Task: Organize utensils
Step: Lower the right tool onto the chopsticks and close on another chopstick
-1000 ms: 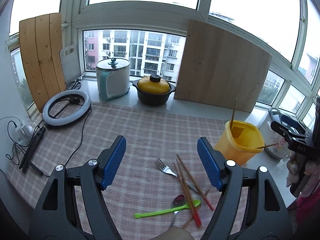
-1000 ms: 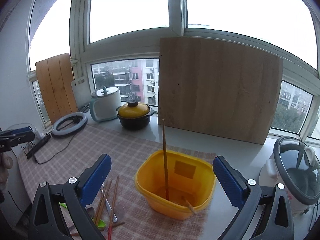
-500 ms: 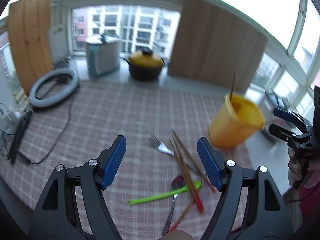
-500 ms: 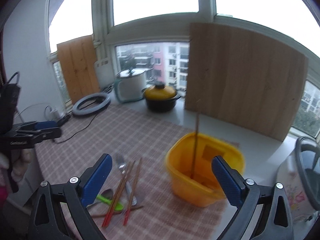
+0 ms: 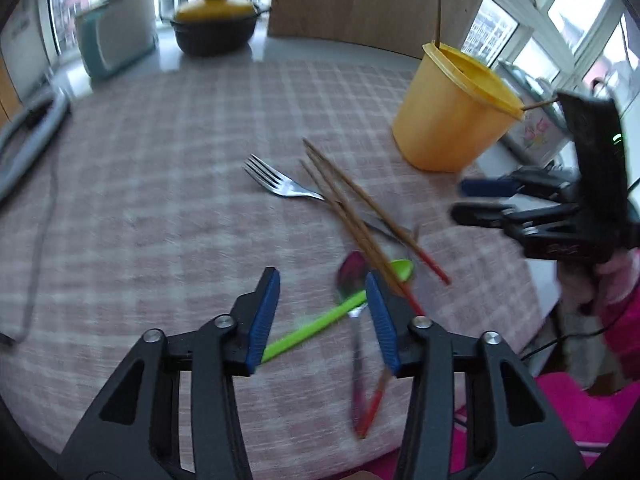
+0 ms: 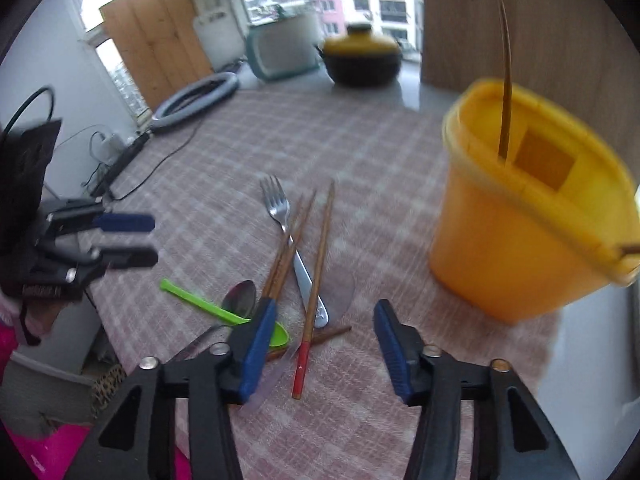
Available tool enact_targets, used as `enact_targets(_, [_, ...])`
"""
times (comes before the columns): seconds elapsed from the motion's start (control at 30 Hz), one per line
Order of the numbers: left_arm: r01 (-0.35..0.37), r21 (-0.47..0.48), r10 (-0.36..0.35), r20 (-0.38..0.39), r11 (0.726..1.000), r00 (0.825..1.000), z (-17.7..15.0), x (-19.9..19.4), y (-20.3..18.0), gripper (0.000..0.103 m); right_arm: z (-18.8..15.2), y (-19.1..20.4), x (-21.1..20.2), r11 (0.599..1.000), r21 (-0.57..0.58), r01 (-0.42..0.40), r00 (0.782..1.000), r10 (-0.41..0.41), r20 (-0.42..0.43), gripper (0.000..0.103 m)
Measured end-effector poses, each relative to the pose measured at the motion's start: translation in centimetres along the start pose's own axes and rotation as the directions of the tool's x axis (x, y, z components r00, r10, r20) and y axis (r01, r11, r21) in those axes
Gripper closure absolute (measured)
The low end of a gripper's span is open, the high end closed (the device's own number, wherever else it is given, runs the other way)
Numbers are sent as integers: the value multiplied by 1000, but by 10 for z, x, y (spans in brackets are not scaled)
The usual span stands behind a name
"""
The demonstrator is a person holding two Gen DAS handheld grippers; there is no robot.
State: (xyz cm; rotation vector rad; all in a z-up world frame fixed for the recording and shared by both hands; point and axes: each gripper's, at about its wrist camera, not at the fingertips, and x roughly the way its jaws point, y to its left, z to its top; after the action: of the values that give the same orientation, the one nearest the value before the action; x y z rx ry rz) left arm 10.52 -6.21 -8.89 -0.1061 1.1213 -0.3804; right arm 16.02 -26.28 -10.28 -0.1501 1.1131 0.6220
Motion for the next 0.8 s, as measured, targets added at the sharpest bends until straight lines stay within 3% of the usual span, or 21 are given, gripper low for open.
enact_targets(0.17, [81,-129,-82,-2,988,997,6,26,2,62,3,1,19,999,-36,-26,998,24,-61,65])
enact_targets(0.33, [150,-291,-155,4,945,988,15,52,13,69,5,0,31,996,-63,-61,994,55,-97,69])
enact_targets(0.6, [236,-365,-254,-3,901,967,34,82,27,69,21,2,51,994,-83,-75,990,64,-128,71])
enact_targets(0.8, [262,-392,-291,-13,882,957,41,101,36,69,25,-3,66,996,-57,-68,985,58,-162,75])
